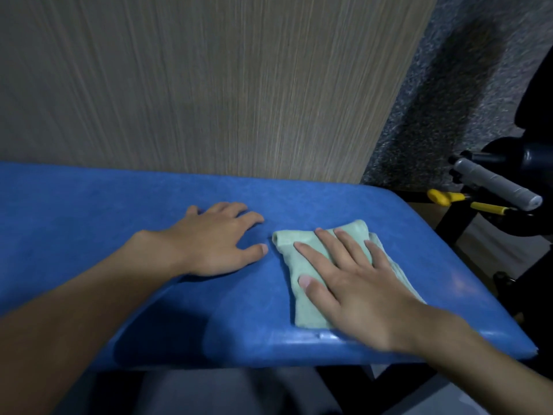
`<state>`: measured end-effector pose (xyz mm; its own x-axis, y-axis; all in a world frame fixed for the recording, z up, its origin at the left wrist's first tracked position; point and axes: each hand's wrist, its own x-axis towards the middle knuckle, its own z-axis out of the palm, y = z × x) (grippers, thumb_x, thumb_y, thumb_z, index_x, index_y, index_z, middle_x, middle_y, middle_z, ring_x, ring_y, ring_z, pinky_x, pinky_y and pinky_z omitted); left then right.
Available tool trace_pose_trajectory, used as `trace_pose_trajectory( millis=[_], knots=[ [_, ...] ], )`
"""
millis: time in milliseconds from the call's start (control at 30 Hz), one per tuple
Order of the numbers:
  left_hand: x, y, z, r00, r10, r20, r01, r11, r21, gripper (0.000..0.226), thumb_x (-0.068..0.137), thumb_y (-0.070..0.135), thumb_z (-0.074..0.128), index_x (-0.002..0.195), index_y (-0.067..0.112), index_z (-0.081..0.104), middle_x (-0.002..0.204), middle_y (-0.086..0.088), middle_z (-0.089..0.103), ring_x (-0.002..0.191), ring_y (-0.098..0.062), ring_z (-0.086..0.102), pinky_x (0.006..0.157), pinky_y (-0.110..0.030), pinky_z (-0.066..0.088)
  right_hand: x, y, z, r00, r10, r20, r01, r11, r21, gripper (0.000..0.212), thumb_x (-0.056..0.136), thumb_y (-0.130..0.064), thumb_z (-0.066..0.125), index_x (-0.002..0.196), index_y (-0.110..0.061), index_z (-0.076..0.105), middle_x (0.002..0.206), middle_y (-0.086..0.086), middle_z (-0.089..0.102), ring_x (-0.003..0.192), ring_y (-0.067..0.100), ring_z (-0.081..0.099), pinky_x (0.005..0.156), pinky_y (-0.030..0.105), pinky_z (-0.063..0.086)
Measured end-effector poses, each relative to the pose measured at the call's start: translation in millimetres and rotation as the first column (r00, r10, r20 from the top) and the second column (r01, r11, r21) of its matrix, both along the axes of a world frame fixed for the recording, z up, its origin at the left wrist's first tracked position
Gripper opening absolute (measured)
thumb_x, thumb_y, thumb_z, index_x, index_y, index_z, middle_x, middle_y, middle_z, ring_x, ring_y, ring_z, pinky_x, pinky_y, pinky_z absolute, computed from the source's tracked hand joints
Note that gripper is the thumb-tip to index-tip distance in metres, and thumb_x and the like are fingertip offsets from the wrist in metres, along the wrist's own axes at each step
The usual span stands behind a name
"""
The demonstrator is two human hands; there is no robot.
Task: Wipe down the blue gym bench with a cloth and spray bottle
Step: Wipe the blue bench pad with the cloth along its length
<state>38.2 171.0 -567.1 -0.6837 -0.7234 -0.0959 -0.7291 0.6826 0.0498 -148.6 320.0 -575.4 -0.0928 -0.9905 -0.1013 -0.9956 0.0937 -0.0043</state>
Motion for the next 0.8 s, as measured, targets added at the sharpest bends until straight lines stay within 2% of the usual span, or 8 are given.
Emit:
trace_pose_trajectory(
  millis=[133, 233, 433, 567, 700, 800],
  knots=[
    [1, -4, -1, 1.000, -0.012, 0.003, 0.012, 1.000, -0.014, 0.072, 0.086, 0.078, 0.021, 0.149, 0.044, 0.023, 0.160, 0.011, 0.019, 0.147, -0.011, 0.015, 0.114, -0.051, 0.021, -17, -69, -3, 0.997, -0.055, 0.047, 0.054, 0.998, 0.009, 0.062, 0.092, -0.065, 0.004, 0.152, -0.050, -0.003, 0.164, -0.011, -0.011, 0.150, 0.014, -0.016, 0.119, 0.051, -0.009],
    [1, -7, -5, 1.000, -0.021, 0.003, 0.021, 1.000, -0.015, 0.080, 0.076, 0.080, 0.012, 0.148, 0.047, 0.019, 0.159, 0.012, 0.017, 0.147, -0.011, 0.014, 0.114, -0.052, 0.021, -29, -126, -5, 0.994, -0.099, 0.052, 0.099, 0.995, -0.009, 0.060, 0.095, -0.064, 0.008, 0.152, -0.049, 0.002, 0.165, -0.010, -0.007, 0.150, 0.015, -0.012, 0.118, 0.052, -0.010],
    [0, -10, -6, 0.999, -0.033, 0.017, 0.033, 0.999, -0.026, 0.069, 0.088, 0.074, 0.023, 0.150, 0.045, 0.018, 0.160, 0.012, 0.016, 0.147, -0.010, 0.012, 0.115, -0.052, 0.019, -39, -196, -1, 0.978, -0.190, 0.090, 0.192, 0.981, -0.018, 0.062, 0.093, -0.065, 0.009, 0.153, -0.046, 0.010, 0.165, -0.008, 0.002, 0.151, 0.018, -0.005, 0.117, 0.057, -0.004],
    [7, -8, -5, 0.998, -0.050, -0.037, 0.050, 0.999, -0.005, 0.064, 0.092, 0.072, 0.026, 0.150, 0.043, 0.023, 0.160, 0.014, 0.017, 0.148, -0.007, 0.012, 0.117, -0.048, 0.017, -34, -185, -4, 0.976, -0.197, 0.096, 0.198, 0.980, -0.002, 0.062, 0.095, -0.062, 0.008, 0.154, -0.044, 0.006, 0.165, -0.008, -0.006, 0.151, 0.018, -0.012, 0.117, 0.057, -0.009],
    [17, -10, -4, 0.987, -0.043, -0.154, 0.044, 0.999, 0.004, 0.069, 0.082, 0.076, 0.020, 0.136, 0.039, 0.040, 0.142, 0.021, 0.039, 0.135, -0.005, 0.035, 0.111, -0.040, 0.027, -16, -143, -7, 0.986, -0.146, 0.074, 0.147, 0.989, 0.000, 0.062, 0.095, -0.062, 0.008, 0.154, -0.045, 0.001, 0.165, -0.006, -0.013, 0.150, 0.021, -0.016, 0.117, 0.056, -0.011],
    [23, -12, -3, 0.985, -0.011, -0.171, 0.010, 1.000, -0.011, 0.052, 0.092, 0.066, 0.031, 0.132, 0.036, 0.046, 0.136, 0.019, 0.046, 0.129, -0.007, 0.043, 0.108, -0.040, 0.031, 4, -95, -7, 0.991, -0.095, 0.089, 0.098, 0.995, -0.027, 0.062, 0.095, -0.062, 0.008, 0.154, -0.044, 0.001, 0.165, -0.006, -0.013, 0.150, 0.020, -0.017, 0.118, 0.054, -0.012]
  ],
)
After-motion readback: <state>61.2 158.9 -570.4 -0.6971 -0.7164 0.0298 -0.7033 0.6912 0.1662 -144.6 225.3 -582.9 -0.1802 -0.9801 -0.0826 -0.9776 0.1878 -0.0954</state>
